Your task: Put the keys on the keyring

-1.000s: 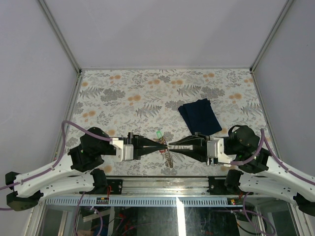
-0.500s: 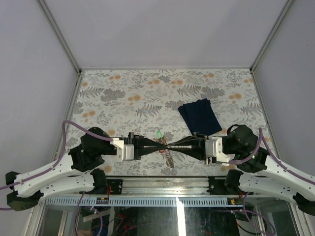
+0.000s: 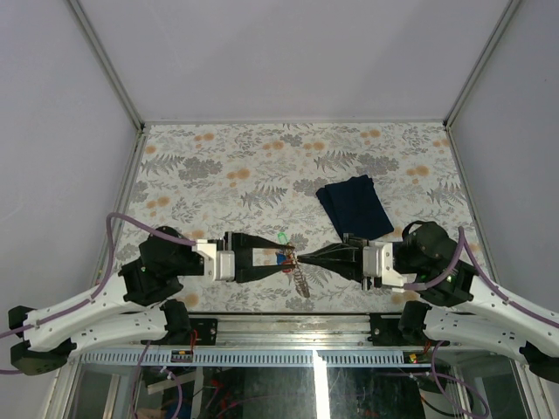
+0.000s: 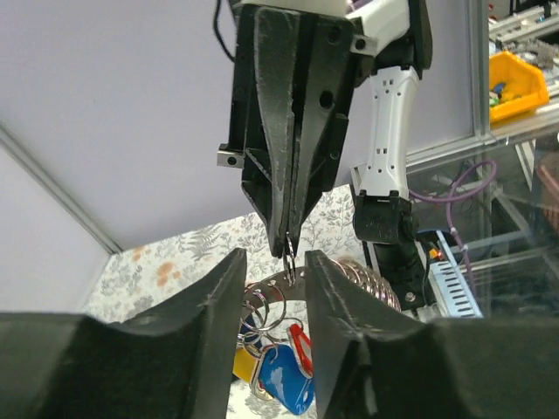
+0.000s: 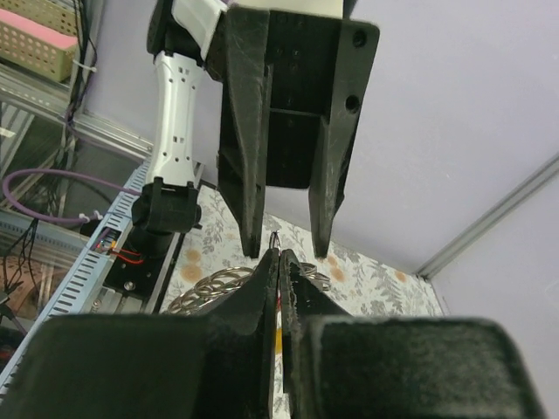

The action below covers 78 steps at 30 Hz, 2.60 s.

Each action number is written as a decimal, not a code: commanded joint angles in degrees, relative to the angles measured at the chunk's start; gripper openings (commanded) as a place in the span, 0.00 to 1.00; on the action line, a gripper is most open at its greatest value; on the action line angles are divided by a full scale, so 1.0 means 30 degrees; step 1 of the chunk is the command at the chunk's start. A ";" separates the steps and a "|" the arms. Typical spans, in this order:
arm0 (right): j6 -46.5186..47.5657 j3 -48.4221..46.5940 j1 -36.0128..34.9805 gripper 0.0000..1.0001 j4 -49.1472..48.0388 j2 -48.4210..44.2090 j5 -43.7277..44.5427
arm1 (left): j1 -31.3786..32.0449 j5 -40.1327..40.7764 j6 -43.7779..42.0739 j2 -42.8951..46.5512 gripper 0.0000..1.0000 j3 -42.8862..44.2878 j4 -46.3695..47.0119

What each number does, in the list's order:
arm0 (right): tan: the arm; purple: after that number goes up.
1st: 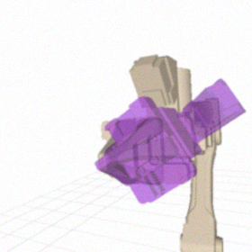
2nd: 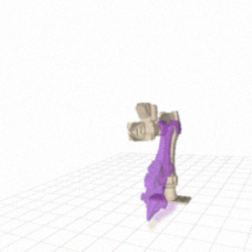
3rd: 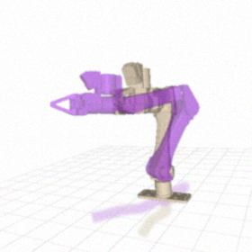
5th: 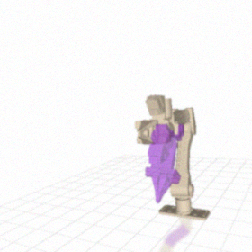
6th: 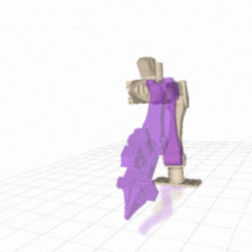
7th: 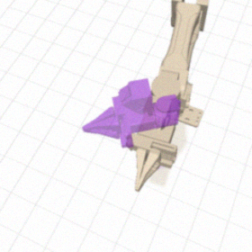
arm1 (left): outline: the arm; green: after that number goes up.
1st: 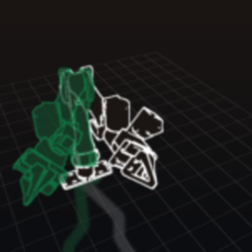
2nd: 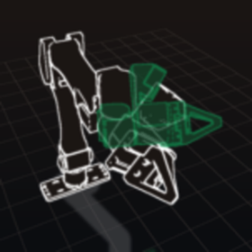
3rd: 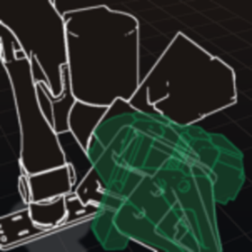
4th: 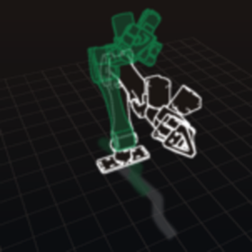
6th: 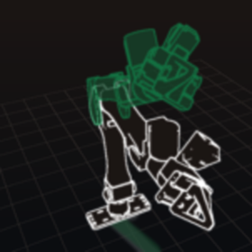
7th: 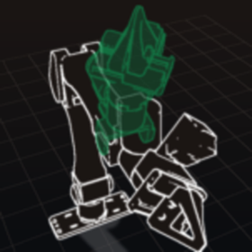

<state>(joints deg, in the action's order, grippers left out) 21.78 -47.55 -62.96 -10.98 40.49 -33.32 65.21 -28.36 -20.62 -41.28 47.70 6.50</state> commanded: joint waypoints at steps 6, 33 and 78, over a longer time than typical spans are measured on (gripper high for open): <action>0.0421 0.0032 -0.0123 0.00 0.1609 -0.1390 0.3510 | 0.0058 0.1642 0.4612 0.1206 0.44 0.0710 -0.3082; -0.1196 0.2051 -0.0111 0.00 0.4845 -0.3155 0.7575 | -0.2085 1.5890 1.7916 -0.4423 0.57 0.0410 -1.2021; -0.4158 0.2593 -0.0125 0.00 0.3942 -0.4057 1.0038 | -0.2930 1.9675 2.7088 -1.9782 0.38 0.4469 -0.9608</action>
<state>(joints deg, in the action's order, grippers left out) 10.22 -39.31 -63.00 6.52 28.42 -3.57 56.21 27.66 59.42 -99.90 60.31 -21.91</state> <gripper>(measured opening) 0.009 0.381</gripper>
